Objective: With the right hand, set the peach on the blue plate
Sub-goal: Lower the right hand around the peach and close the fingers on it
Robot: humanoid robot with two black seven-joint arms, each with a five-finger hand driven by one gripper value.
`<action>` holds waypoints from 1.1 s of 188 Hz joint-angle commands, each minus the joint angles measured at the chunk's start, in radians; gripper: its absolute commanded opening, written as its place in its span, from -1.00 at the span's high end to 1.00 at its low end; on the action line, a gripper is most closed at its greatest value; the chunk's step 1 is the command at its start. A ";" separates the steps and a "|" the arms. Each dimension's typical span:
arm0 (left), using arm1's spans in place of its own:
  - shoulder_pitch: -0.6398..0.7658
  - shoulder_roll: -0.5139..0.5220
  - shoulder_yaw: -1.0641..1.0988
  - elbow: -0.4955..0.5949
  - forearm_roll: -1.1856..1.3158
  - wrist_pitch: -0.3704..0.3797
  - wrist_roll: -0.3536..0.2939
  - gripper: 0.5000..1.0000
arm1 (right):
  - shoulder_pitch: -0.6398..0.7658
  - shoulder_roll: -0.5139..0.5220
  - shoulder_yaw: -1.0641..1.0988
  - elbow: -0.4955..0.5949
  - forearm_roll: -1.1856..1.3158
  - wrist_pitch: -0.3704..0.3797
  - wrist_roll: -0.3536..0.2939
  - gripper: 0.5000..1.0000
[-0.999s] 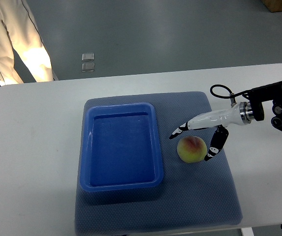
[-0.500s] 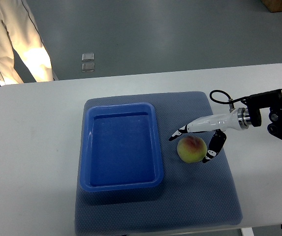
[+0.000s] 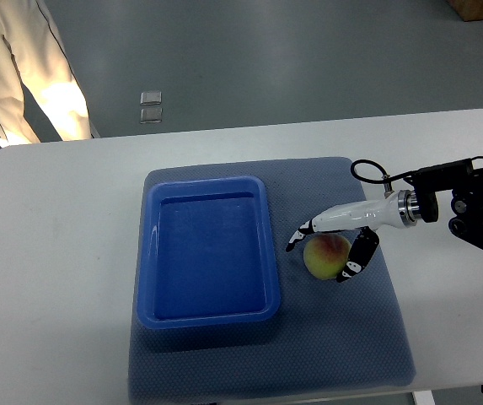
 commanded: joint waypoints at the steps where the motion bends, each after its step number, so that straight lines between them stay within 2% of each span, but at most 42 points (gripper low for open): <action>1: 0.000 0.000 0.000 0.000 -0.001 0.000 0.001 -1.00 | 0.000 0.000 0.000 -0.001 -0.013 -0.001 0.001 -0.24; 46: 0.000 0.000 0.000 0.000 0.001 0.000 0.001 -1.00 | 0.002 0.000 0.000 -0.001 -0.015 -0.001 0.001 -0.18; 84: 0.000 0.000 0.000 0.000 -0.001 0.000 0.001 -1.00 | 0.000 0.002 0.000 -0.001 -0.013 -0.001 0.001 0.08; 194: 0.000 0.000 0.000 0.000 0.001 0.000 0.001 -1.00 | 0.040 0.008 0.020 0.002 0.002 -0.003 0.004 0.10; 207: 0.000 0.000 0.000 0.000 -0.001 0.000 0.001 -1.00 | 0.064 0.048 0.020 0.001 0.001 -0.003 0.002 0.10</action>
